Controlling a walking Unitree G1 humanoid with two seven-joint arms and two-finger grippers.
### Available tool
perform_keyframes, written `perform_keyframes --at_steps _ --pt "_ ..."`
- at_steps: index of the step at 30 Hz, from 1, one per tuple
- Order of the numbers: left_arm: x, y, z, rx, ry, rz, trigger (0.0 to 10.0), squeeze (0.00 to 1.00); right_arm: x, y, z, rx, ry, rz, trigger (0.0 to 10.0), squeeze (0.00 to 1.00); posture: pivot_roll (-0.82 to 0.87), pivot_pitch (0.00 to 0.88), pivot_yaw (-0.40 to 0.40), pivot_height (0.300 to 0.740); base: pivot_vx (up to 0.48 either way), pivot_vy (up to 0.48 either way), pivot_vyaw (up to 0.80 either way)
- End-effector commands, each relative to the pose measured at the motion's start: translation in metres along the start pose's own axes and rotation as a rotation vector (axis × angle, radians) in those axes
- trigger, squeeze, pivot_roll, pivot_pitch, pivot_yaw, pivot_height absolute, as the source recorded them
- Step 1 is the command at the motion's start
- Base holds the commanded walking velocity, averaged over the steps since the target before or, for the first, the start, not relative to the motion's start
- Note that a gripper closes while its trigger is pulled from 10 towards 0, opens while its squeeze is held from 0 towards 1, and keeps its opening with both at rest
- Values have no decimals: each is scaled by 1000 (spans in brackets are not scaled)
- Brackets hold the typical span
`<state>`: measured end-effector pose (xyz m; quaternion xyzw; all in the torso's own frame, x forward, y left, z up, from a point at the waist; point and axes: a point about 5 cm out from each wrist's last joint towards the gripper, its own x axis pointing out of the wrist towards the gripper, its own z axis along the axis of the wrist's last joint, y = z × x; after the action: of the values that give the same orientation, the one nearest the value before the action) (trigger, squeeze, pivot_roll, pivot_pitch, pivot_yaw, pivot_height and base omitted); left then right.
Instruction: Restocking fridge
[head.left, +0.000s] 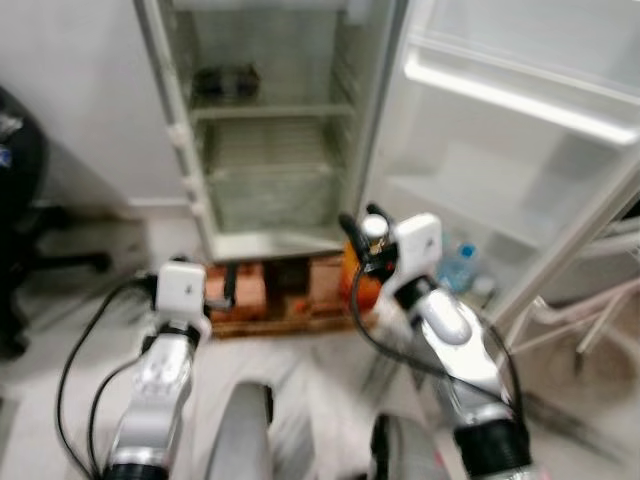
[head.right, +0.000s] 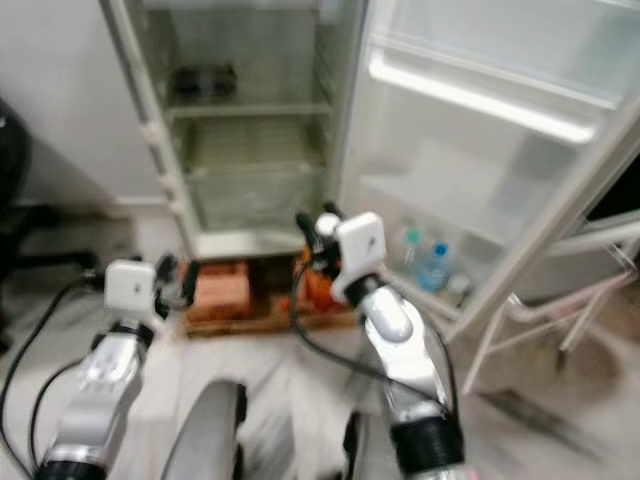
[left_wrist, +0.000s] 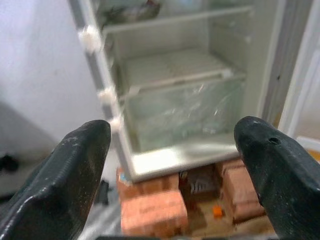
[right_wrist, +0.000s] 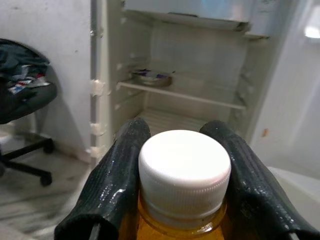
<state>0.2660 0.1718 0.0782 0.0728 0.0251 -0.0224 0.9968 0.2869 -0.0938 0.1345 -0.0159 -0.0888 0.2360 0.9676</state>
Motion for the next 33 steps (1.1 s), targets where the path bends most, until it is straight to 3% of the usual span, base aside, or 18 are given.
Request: perform_keyframes --at_steps 1,15,26,33 --pt "1 -4 3 -11 -14 -14 10000 0 2 -5 9 -29 -43 -11 10000 0 49 56 -11 646 390 0 0" --pt "2 -6 3 -19 -17 -19 10000 0 3 -4 10 -29 -48 -2 10000 0 44 63 -10 646 413 0 0" --pt "4 -8 3 -24 -13 -24 10000 0 2 -4 9 -29 -45 0 10000 0 40 68 -9 646 364 274 0" --pt "4 -10 4 -31 -10 -26 10000 0 2 -3 9 -24 -45 7 10000 0 42 73 -11 646 42 89 0"
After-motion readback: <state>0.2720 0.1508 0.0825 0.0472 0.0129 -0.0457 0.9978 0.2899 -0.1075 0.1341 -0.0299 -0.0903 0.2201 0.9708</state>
